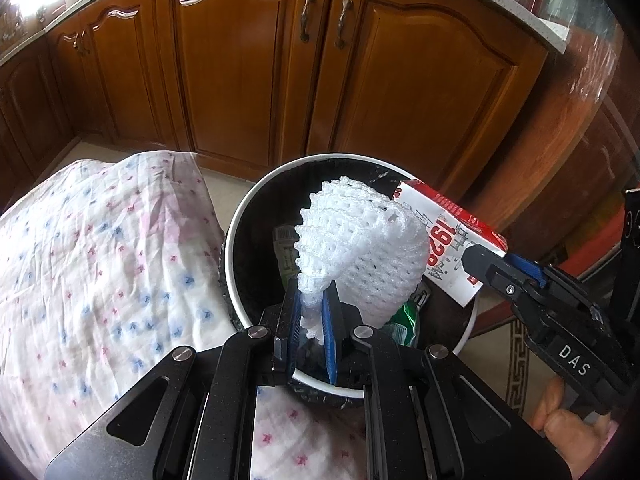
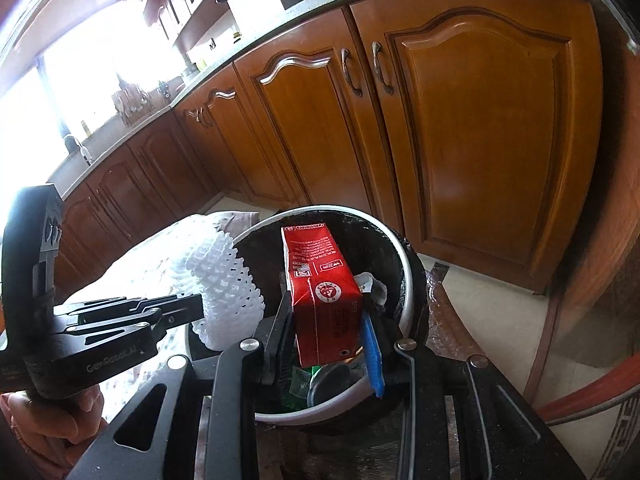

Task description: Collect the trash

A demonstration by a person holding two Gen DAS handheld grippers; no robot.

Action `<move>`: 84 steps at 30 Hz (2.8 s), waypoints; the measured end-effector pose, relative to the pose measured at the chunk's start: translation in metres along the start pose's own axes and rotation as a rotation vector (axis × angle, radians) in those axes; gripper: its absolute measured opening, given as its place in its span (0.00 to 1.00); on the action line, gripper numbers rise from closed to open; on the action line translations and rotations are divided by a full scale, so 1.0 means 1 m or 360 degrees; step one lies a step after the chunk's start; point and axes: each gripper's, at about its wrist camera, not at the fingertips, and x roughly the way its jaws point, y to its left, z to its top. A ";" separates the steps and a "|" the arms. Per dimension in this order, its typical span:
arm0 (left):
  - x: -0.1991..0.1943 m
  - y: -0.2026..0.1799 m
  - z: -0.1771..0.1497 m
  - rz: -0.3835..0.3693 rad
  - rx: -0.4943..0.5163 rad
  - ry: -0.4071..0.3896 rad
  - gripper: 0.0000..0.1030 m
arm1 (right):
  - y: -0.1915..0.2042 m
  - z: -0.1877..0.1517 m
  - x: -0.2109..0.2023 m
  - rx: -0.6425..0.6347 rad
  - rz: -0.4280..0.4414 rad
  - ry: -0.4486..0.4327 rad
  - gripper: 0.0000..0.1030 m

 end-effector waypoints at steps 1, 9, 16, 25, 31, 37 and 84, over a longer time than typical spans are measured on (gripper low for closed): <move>0.000 0.000 0.000 -0.0001 0.0000 0.0003 0.09 | 0.000 0.001 0.002 0.0000 -0.0004 0.0007 0.30; 0.010 0.001 0.004 0.0012 -0.0005 0.0038 0.10 | -0.004 0.003 0.008 0.0014 -0.0024 0.0037 0.30; 0.013 0.001 0.004 0.0017 -0.0014 0.0068 0.37 | -0.013 0.005 0.009 0.0072 0.0006 0.0028 0.36; -0.003 0.009 -0.002 0.0031 -0.0047 0.0009 0.59 | -0.013 -0.002 -0.010 0.0099 0.0029 -0.0028 0.44; -0.018 0.019 -0.021 0.0013 -0.0102 -0.0011 0.60 | -0.004 -0.017 -0.030 0.0145 0.0074 -0.0068 0.54; -0.048 0.031 -0.049 -0.0029 -0.0184 -0.0075 0.63 | 0.011 -0.037 -0.051 0.0191 0.0118 -0.0115 0.63; -0.223 0.036 -0.209 0.0329 -0.0207 -0.0939 1.00 | 0.098 -0.124 -0.167 -0.0166 -0.0057 -0.0666 1.00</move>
